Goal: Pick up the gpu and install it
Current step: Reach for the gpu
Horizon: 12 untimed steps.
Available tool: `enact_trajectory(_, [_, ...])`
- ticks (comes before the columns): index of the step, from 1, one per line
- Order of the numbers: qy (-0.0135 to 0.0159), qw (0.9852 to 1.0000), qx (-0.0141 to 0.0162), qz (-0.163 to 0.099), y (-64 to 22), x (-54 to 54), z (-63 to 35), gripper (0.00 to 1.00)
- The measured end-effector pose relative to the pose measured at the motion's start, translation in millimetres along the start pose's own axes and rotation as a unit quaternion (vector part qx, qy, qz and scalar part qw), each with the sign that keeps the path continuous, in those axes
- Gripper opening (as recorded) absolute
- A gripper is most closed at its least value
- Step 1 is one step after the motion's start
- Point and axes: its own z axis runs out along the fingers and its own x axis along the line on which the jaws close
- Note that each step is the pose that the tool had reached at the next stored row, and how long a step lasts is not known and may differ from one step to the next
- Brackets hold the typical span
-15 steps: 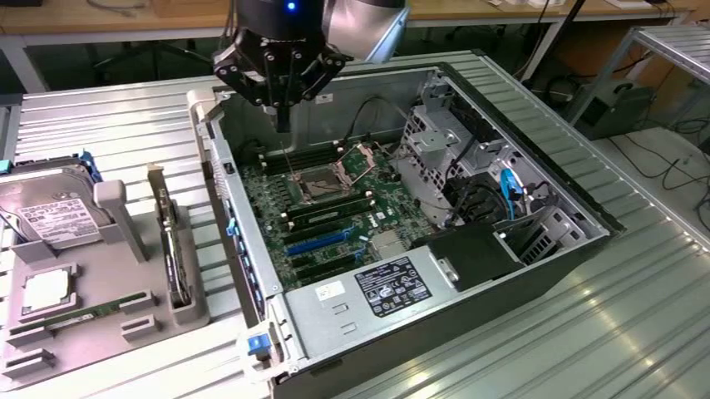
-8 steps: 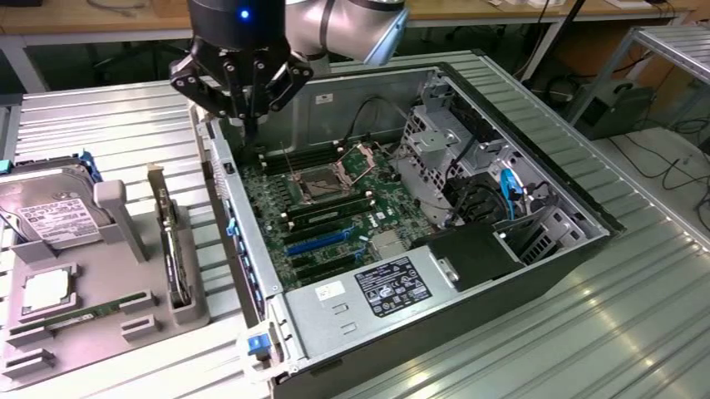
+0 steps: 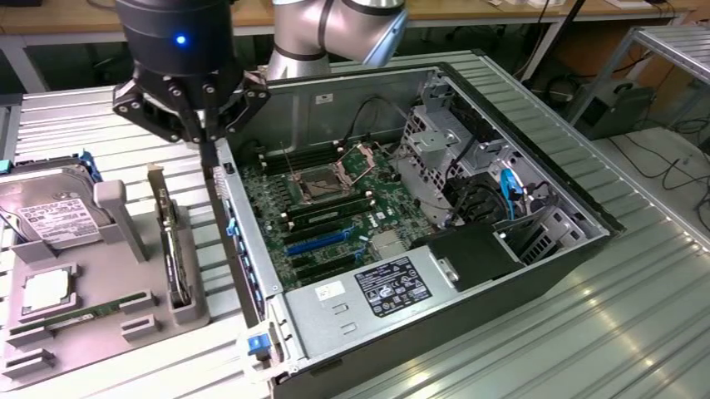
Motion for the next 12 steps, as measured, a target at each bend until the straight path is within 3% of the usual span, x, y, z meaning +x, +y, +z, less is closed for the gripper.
enact_trajectory(12, [0.0000,1.0000,0.0001,0.000,-12.0,55.5,15.7,0.11])
